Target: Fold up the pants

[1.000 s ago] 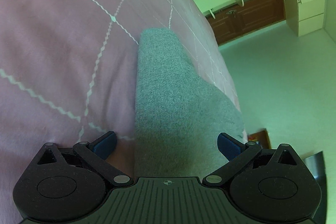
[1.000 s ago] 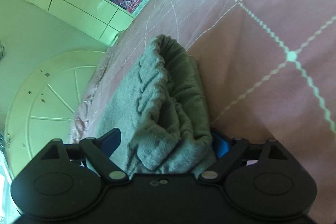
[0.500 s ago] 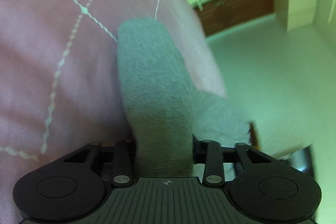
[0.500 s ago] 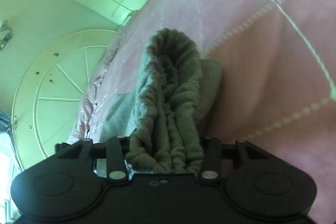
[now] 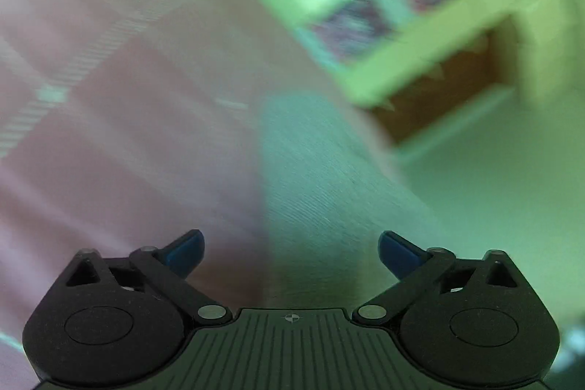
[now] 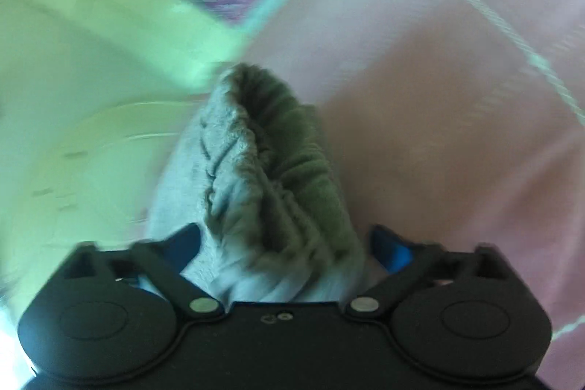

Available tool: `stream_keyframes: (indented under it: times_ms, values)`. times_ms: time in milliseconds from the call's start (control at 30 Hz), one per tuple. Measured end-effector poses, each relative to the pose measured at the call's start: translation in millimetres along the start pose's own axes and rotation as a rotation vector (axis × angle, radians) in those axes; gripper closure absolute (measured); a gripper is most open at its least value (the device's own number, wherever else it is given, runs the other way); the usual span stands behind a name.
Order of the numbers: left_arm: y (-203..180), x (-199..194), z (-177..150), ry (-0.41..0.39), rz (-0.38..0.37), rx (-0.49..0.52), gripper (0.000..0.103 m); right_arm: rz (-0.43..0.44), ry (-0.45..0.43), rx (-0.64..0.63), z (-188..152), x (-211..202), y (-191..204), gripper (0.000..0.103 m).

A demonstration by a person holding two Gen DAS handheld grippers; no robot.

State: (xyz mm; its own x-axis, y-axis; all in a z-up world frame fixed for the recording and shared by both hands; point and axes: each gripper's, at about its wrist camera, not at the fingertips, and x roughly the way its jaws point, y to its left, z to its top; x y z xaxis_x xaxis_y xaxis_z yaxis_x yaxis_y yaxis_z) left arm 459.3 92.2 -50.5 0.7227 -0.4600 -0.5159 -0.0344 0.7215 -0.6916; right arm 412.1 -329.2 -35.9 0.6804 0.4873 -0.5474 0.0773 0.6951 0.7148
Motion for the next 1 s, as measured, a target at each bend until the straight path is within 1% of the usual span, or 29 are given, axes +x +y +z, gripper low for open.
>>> stream_keyframes:
  times_ms: [33, 67, 100, 167, 200, 233, 267, 333, 400, 433, 467, 500, 533, 600, 633, 667, 800, 833, 867, 933, 1000]
  values:
    - [8.7, 7.6, -4.6, 0.007, 0.046, 0.013, 0.001, 0.000, -0.004, 0.007, -5.1, 5.8, -8.0, 0.018]
    - [14.8, 8.2, -10.9, -0.021, 0.022, 0.046, 0.000, 0.038, -0.028, 0.003, -13.1, 7.7, -14.2, 0.018]
    - [13.6, 6.4, -17.0, -0.049, 0.014, 0.105, 0.000, 0.056, -0.069, -0.033, -22.0, 6.5, -15.9, 0.017]
    - [3.2, 12.1, -34.1, -0.081, 0.051, 0.261, 0.000, 0.056, -0.126, -0.160, -41.5, 7.7, -14.5, 0.015]
    - [-2.4, 13.9, -38.1, -0.097, 0.076, 0.312, 0.000, 0.050, -0.147, -0.217, -48.9, 7.6, -12.7, 0.014]
    - [-7.2, 17.8, -40.4, -0.105, 0.098, 0.331, 0.000, 0.052, -0.156, -0.242, -53.0, 6.8, -11.5, 0.009]
    - [-11.7, 20.9, -39.6, -0.108, 0.116, 0.346, 0.000, 0.055, -0.159, -0.255, -55.3, 4.8, -11.3, 0.007]
    - [-18.2, 23.4, -37.9, -0.104, 0.131, 0.362, 0.000, 0.066, -0.155, -0.254, -56.0, 0.6, -12.5, 0.006]
    - [-22.9, 12.1, -37.5, -0.106, 0.138, 0.353, 0.000, 0.053, -0.157, -0.225, -47.8, -4.7, 1.1, 0.006]
    - [-20.8, -12.0, -48.5, -0.124, 0.152, 0.363, 0.000, 0.051, -0.184, -0.213, -49.1, -16.3, 2.9, 0.006]
    - [-21.4, -28.6, -53.1, -0.145, 0.169, 0.376, 0.000, 0.071, -0.208, -0.213, -49.1, -26.3, 7.0, 0.006]
    - [-23.9, -43.8, -57.6, -0.165, 0.173, 0.389, 0.000, 0.068, -0.226, -0.219, -55.2, -40.8, 7.4, 0.006]
    - [-19.2, -68.1, -68.8, -0.197, 0.171, 0.403, 0.000, 0.047, -0.258, -0.236, -63.1, -55.1, 8.5, 0.006]
    - [-17.8, -104.6, -85.2, -0.228, 0.196, 0.421, 0.000, 0.030, -0.308, -0.275, -82.6, -83.9, 11.1, 0.006]
    - [-20.1, -118.5, -93.9, -0.242, 0.214, 0.436, 0.000, 0.001, -0.333, -0.296, -92.5, -98.9, 12.4, 0.006]
    - [-14.8, -141.0, -101.5, -0.261, 0.239, 0.451, 0.000, -0.034, -0.357, -0.320, -102.1, -112.5, 15.2, 0.006]
    - [-22.3, -194.0, -136.3, -0.282, 0.295, 0.480, 0.000, -0.110, -0.413, -0.425, -142.8, -154.9, 32.2, 0.006]
    - [-24.7, -206.6, -145.8, -0.285, 0.304, 0.485, 0.000, -0.118, -0.417, -0.438, -151.6, -160.6, 37.0, 0.006]
    - [-28.8, -216.6, -154.8, -0.284, 0.303, 0.492, 0.000, -0.117, -0.401, -0.447, -161.5, -167.9, 40.0, 0.006]
    - [-40.8, -235.8, -172.3, -0.296, 0.300, 0.490, 0.000, -0.154, -0.381, -0.471, -179.6, -174.6, 52.8, 0.006]
    - [-52.1, -254.8, -191.6, -0.308, 0.279, 0.474, 0.000, -0.141, -0.359, -0.479, -197.2, -185.1, 62.4, 0.006]
